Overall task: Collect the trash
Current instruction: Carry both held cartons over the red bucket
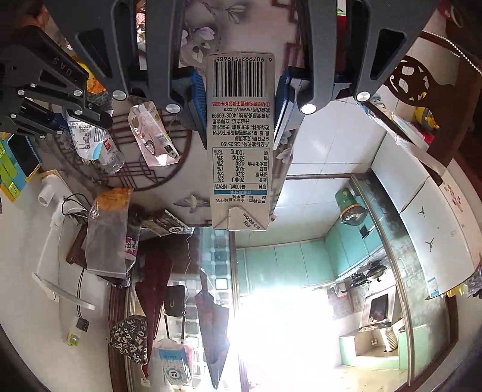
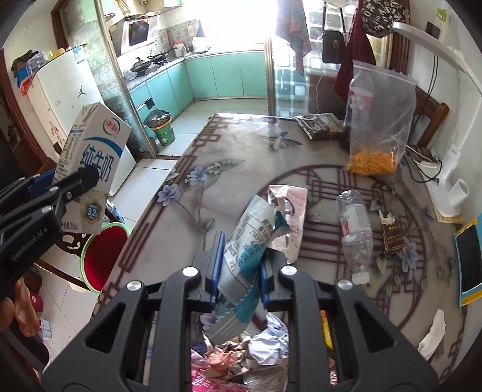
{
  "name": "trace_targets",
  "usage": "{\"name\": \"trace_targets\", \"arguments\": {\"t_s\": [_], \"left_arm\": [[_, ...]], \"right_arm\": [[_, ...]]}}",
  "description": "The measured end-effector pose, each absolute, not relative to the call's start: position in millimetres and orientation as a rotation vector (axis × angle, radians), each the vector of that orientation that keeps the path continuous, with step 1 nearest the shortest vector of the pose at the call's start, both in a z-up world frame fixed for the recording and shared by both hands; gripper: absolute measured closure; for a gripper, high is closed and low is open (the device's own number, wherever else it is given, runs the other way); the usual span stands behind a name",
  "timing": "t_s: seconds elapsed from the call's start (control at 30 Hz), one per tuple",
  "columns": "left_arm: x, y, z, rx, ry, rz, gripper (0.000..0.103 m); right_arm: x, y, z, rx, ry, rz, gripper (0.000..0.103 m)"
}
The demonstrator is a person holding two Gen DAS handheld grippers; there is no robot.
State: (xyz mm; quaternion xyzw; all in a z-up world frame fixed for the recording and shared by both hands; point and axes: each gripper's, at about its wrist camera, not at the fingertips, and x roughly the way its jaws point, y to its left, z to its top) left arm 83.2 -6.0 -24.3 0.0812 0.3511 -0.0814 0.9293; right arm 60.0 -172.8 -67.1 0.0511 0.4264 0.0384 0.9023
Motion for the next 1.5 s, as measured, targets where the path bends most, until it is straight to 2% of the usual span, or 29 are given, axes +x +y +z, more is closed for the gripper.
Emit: {"name": "trace_targets", "arguments": {"t_s": [0.4, 0.83, 1.1, 1.5], "left_arm": [[69, 70, 4, 0.085, 0.658, -0.08, 0.068], [72, 150, 5, 0.035, 0.659, 0.001, 0.068], [78, 196, -11, 0.024, 0.698, 0.044, 0.068], [92, 271, -67, 0.005, 0.849, 0.12, 0.068]], "right_arm": [[64, -103, -53, 0.037, 0.861, 0.157, 0.083], [77, -25, -51, -0.003, 0.867, 0.232, 0.083], [90, 27, -54, -0.024, 0.879, 0.278, 0.083], [109, 105, -59, -0.076, 0.889, 0.31, 0.082]]}}
